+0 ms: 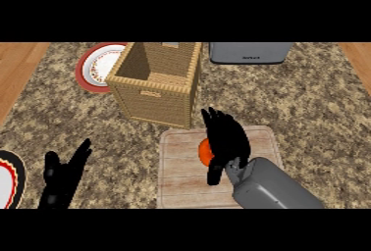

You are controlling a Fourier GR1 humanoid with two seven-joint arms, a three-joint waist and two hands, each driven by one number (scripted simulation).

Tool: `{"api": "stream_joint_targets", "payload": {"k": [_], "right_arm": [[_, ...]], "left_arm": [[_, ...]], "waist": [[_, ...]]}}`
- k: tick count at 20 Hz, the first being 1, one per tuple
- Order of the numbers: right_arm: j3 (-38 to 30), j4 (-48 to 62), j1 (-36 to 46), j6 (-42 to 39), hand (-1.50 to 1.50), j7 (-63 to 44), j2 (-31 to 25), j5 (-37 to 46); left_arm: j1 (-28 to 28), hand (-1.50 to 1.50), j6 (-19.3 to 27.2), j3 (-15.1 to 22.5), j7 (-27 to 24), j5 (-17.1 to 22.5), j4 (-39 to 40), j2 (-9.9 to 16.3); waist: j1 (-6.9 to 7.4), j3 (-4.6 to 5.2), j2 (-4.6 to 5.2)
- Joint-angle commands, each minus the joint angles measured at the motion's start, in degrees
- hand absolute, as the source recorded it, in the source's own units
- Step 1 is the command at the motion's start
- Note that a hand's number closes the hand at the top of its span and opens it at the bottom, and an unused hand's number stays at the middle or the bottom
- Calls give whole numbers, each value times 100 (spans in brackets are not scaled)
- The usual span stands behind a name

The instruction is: Pick the squash from the cutting board and place it in the basket

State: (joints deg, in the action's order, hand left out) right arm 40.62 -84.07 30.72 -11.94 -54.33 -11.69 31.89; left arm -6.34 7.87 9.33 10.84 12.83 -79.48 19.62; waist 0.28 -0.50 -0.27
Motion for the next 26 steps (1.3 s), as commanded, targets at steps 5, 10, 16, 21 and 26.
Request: {"api": "stream_joint_targets", "payload": {"k": [5, 10, 16, 21, 26], "right_arm": [[-202, 1035, 17, -239, -150, 175, 624, 407], [-284, 585, -453, -286, -150, 263, 732, 856], [-732, 1591, -145, -49, -150, 958, 1010, 1236], [-606, 1332, -634, -96, 150, 1392, 726, 1523], [-212, 941, -682, -292, 150, 1190, 779, 2045]], "left_arm": [[248, 0, -223, -276, 301, 14, 329, -29], [173, 0, 69, -117, 496, -383, 43, -380], [-135, 0, -168, -245, 411, -401, -206, -381], [-21, 0, -203, -292, 146, -599, 302, -577], [-466, 0, -413, -323, 259, -513, -333, -429]], "waist": [[7, 50, 35], [-17, 49, 26], [22, 49, 33], [-9, 50, 31], [7, 49, 20]]}}
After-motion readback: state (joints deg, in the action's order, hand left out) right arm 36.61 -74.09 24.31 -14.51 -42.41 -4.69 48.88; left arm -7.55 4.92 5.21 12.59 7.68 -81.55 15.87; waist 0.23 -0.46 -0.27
